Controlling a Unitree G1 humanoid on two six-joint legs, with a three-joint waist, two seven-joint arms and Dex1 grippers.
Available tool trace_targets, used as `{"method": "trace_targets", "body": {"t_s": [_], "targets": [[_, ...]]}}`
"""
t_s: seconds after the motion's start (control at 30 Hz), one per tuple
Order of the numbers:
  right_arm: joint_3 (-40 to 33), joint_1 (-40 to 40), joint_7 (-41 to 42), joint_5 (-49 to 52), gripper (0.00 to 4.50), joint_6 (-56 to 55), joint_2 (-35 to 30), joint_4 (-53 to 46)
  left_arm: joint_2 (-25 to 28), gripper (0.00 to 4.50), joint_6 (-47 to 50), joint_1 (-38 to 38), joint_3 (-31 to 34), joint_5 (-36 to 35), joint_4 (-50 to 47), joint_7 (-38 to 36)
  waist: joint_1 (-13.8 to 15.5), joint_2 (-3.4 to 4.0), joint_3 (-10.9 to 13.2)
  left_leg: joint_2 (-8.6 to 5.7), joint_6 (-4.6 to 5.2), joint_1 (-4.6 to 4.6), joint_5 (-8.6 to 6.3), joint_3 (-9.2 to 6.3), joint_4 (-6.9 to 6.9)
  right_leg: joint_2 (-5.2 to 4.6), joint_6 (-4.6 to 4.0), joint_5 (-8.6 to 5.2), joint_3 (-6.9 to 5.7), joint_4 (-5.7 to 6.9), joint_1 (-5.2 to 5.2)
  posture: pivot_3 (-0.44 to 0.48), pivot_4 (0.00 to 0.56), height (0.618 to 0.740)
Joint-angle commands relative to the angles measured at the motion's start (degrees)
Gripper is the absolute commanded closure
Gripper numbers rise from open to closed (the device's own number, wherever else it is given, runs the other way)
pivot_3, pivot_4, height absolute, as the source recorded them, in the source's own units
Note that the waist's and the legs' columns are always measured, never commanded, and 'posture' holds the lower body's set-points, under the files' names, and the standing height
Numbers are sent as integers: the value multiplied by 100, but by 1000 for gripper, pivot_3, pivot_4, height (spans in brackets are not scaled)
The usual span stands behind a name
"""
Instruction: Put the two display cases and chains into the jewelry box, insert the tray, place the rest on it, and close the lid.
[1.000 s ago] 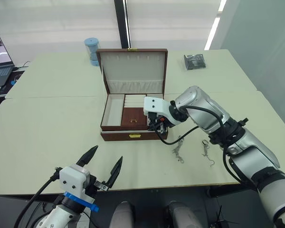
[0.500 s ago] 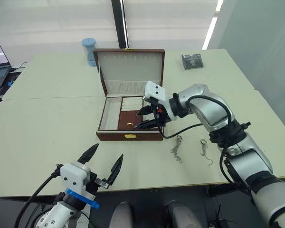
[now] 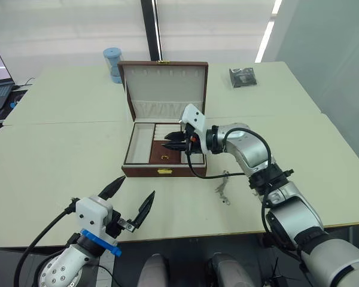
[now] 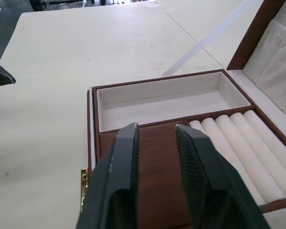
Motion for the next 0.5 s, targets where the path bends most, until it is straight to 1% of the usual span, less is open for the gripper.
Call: {"method": "trace_targets", "body": {"t_s": [0.03, 0.07, 0.27, 0.33, 0.4, 0.5], "targets": [[-46, 61, -100, -100, 4184, -460, 92, 237, 69, 0, 133, -14, 111, -185, -103, -25, 6, 0, 0, 0, 0, 0, 0, 0, 0, 0, 0, 0, 0, 1, 0, 0, 150, 740], [-33, 74, -126, -137, 4474, -537, 109, 313, 78, 0, 172, -15, 125, -217, -112, -31, 6, 0, 0, 1, 0, 0, 0, 0, 0, 0, 0, 0, 0, 1, 0, 0, 150, 740], [95, 199, -191, -404, 4474, -548, 140, 755, 184, 0, 365, -132, 140, -374, -122, -123, 7, -1, -2, 2, 0, 2, 0, 0, -1, 0, 0, 0, 1, 2, 0, 0, 150, 740], [44, 212, -174, -384, 4474, -568, 152, 801, 231, 0, 623, -178, 139, -520, -141, -101, 7, -3, -3, 2, 0, 5, 0, 0, -1, 0, -1, 0, 0, 2, 2, 0, 150, 740], [-18, 224, -157, -335, 4474, -575, 159, 767, 263, 0, 810, -216, 147, -599, -155, -80, 6, -4, -4, 2, 0, 7, 0, -1, 0, 0, -1, 1, 0, 4, 4, 0, 150, 740], [-449, 281, 25, 208, 4474, -528, 187, 293, 378, 0, 1174, -340, 211, -592, -130, 48, 15, -4, -4, 2, 0, 6, 0, -3, 0, 0, -1, 0, -1, 4, 4, 0, 150, 740]]}}
